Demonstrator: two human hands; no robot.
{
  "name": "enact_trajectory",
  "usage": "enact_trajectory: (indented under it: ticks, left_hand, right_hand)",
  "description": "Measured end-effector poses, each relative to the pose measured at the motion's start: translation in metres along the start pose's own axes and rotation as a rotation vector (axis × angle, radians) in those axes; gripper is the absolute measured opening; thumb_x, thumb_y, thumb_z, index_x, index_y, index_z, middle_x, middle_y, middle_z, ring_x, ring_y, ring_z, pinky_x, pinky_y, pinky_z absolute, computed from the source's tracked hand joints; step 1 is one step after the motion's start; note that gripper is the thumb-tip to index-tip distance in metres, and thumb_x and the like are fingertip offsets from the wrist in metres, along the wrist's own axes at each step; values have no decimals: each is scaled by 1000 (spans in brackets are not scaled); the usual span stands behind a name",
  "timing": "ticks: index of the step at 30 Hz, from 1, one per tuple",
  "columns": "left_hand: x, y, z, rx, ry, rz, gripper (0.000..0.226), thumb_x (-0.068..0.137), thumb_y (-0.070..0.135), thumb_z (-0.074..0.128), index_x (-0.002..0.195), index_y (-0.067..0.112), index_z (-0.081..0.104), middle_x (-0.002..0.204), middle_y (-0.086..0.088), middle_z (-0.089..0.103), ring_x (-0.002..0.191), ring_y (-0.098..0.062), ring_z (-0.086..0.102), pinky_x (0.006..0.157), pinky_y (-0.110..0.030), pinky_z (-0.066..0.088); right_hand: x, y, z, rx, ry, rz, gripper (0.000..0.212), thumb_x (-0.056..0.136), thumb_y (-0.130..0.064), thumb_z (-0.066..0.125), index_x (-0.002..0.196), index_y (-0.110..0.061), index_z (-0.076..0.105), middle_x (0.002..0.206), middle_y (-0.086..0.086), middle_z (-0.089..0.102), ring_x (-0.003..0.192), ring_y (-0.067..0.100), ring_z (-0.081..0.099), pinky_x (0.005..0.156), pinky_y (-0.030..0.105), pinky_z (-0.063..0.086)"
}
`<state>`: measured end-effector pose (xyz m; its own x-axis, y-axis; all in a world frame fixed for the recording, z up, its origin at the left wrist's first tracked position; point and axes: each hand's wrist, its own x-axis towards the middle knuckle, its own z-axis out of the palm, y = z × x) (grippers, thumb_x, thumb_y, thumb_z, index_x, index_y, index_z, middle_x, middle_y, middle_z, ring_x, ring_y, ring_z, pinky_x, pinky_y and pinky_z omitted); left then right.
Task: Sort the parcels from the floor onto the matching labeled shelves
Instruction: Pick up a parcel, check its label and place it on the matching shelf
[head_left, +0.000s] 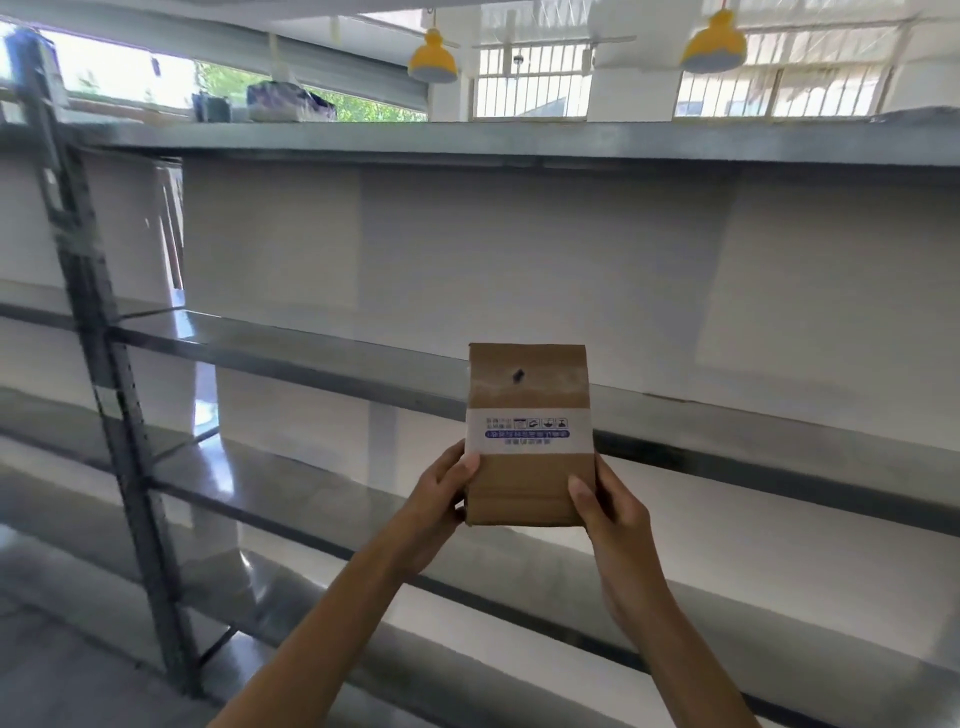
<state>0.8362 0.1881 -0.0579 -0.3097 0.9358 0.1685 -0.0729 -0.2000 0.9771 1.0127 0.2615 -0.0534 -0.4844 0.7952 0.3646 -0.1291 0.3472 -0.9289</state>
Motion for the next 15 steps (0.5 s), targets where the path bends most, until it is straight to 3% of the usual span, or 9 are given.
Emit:
enact_trajectory:
  ticks: [6,8,12,15]
  left_hand:
    - [34,4,-57,49,10,26,71,70,68,59,131,35,47,130,-1,56,122,-26,52,102,-48,47]
    - [47,8,-75,56,34,18,76,66,71,60,131,33,47,131,-3,55,121,-27,52,102,-46,47]
    - [77,27,-110,75,59,18,81,52,78,66,121,38,53,126,-1,59,115,-23,56,92,-35,52]
    - [93,41,-134,77,73,21,76,52,75,67,118,39,55,125,-1,60,115,-23,56,97,-39,49]
  right_hand:
    - [47,11,45,19,-27,-25,35,90,-37,51,124,-39,45,111,-20,59,103,-2,56,71,-1,46]
    - [66,13,61,37,-40,-33,33,91,-34,52,123,-39,47,112,-17,60,104,0,57,72,-1,46]
    - [108,17,91,54,-50,-58,44,90,-32,55,133,-28,50,116,-15,61,108,1,57,76,0,46]
    - [132,14,111,32,-82,-68,49,89,-35,56,136,-27,47,122,-11,61,112,2,56,79,2,47]
